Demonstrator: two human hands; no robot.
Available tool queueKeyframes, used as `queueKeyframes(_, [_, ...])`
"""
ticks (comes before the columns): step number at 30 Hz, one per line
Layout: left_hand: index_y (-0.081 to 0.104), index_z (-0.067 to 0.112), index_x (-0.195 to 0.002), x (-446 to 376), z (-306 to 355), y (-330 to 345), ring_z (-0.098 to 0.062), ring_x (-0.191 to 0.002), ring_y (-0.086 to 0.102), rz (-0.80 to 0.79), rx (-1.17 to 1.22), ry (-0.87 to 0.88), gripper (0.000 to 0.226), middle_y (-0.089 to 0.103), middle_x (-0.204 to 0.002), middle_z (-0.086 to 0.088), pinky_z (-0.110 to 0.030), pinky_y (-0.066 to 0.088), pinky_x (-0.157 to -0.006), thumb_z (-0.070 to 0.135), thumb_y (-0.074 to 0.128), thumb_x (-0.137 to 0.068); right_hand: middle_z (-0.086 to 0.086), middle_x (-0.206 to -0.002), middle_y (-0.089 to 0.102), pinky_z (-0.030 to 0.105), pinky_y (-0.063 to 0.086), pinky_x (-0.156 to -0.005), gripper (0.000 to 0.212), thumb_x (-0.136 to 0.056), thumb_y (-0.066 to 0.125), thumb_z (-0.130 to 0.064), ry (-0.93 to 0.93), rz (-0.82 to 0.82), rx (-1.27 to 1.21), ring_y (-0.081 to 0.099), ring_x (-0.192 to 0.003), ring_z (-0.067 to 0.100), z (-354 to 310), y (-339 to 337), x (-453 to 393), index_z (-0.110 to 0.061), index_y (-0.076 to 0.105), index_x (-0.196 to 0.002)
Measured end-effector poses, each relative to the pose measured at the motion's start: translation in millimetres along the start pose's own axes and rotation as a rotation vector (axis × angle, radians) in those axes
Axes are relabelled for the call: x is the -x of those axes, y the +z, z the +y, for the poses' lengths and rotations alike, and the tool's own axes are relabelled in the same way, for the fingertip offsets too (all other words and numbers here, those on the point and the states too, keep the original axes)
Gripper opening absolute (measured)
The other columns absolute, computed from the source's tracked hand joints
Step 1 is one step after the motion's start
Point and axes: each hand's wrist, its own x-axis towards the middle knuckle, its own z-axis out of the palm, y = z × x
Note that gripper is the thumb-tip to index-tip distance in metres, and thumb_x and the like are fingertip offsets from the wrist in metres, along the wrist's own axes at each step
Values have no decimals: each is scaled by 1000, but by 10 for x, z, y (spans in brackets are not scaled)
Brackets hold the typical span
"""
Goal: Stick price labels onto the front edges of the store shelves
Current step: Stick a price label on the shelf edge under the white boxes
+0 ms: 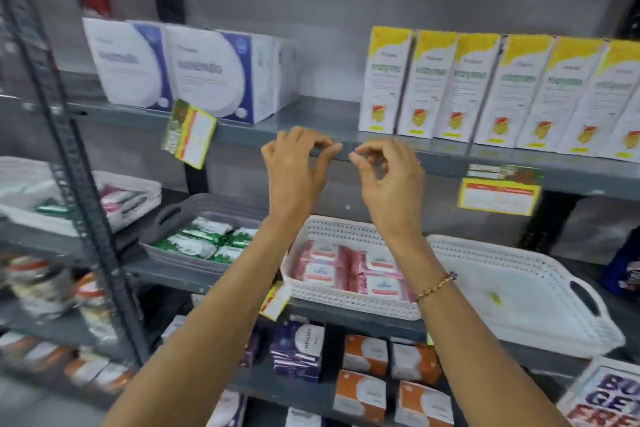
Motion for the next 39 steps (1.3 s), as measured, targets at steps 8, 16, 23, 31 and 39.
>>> queueKeyframes(8, [63, 12, -93, -223, -1185, -987, -24, -92, 55, 332, 100, -527, 19, 65, -98, -6, -46, 42, -89, 31, 59, -90, 4, -86, 67, 33, 46, -69, 10, -84, 63, -26, -154, -359, 75, 58, -85, 24, -895, 1148, -487, -19, 70, -86])
queueKeyframes(16, [59, 6, -109, -254, -1831, -1138, -26, -102, 58, 234, 190, -882, 40, 62, -109, -15, -42, 47, -90, 40, 61, -88, 3, -101, 69, 28, 41, -68, 13, -84, 62, -24, -189, -412, 276, 60, -97, 24, -1278, 2087, -874, -24, 72, -92])
queueKeyframes(23, [62, 6, -105, -243, -2013, -1150, -22, -95, 60, 273, 320, -982, 32, 64, -109, -14, -40, 49, -90, 34, 59, -90, 6, -105, 63, 30, 37, -67, 17, -84, 63, -28, -175, -474, 383, 59, -96, 26, -1362, 2481, -895, -19, 71, -97])
queueKeyframes(31, [69, 8, -99, -248, -2175, -1187, -21, -91, 65, 198, 378, -955, 25, 72, -97, -9, -39, 54, -86, 30, 63, -89, 2, -91, 63, 28, 33, -60, 13, -83, 66, -29, -160, -400, 394, 52, -74, 14, -1434, 2532, -914, -17, 70, -80])
queueKeyframes(39, [63, 18, -87, -351, -2253, -1280, -13, -80, 60, 175, 315, -845, 9, 66, -86, 2, -29, 50, -78, 25, 60, -91, 3, -98, 62, 31, 38, -62, 11, -81, 69, -26, -87, -416, 422, 58, -86, 20, -1411, 2448, -888, -16, 69, -78])
